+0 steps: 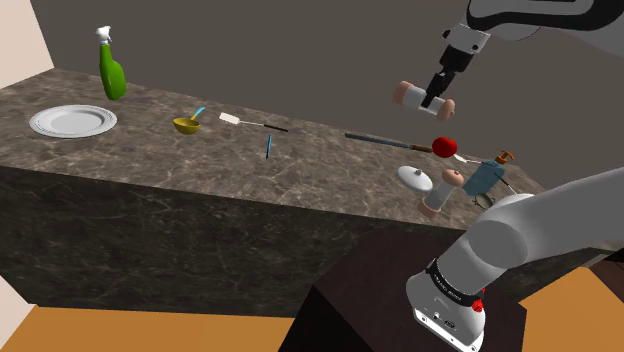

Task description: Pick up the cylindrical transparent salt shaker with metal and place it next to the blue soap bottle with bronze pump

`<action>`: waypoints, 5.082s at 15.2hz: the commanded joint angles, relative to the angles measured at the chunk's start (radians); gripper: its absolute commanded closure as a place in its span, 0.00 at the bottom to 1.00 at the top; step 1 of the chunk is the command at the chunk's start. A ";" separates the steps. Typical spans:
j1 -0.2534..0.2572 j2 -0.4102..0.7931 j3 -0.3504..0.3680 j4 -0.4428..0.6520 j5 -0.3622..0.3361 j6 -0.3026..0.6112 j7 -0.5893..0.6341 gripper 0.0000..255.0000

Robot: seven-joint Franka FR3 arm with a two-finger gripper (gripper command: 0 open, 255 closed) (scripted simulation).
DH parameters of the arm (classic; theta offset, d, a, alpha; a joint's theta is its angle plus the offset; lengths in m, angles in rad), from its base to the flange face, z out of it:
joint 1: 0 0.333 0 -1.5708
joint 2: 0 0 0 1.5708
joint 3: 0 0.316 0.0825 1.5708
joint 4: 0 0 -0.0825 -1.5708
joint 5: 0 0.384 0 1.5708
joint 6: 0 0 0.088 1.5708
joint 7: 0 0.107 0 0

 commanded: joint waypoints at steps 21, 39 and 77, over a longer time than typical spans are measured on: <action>-0.186 -0.180 -0.366 0.005 -0.231 -0.089 -0.480 1.00; -0.205 -0.172 -0.507 -0.141 -0.303 0.096 -0.543 1.00; 0.004 0.117 -0.936 -0.433 -0.326 0.699 -0.598 1.00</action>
